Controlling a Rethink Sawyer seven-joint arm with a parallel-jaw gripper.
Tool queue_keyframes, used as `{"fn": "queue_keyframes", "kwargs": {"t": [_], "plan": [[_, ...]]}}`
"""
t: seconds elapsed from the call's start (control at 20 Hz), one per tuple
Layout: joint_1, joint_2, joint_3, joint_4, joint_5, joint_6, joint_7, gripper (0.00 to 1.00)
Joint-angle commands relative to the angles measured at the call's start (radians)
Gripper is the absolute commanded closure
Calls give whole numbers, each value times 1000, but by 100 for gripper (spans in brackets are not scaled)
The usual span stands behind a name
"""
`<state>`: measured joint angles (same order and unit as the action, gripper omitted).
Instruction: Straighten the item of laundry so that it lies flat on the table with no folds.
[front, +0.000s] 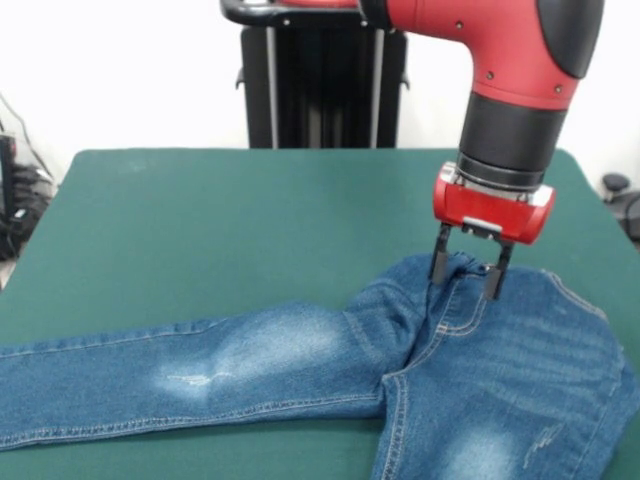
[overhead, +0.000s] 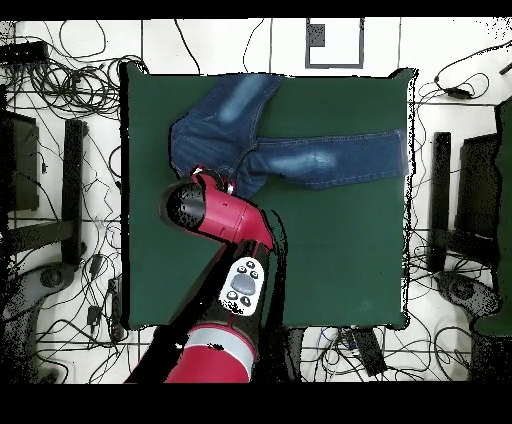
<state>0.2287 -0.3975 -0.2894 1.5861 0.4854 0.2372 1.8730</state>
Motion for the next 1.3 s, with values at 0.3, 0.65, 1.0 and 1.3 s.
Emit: {"fn": "queue_keyframes", "kwargs": {"t": [0.3,0.65,1.0,1.3], "plan": [[-9,79,161,113,5,-81,221,0],[-7,80,164,117,9,-83,221,0],[-9,76,172,129,9,-102,226,0],[-8,78,179,135,8,-117,226,0]]}}
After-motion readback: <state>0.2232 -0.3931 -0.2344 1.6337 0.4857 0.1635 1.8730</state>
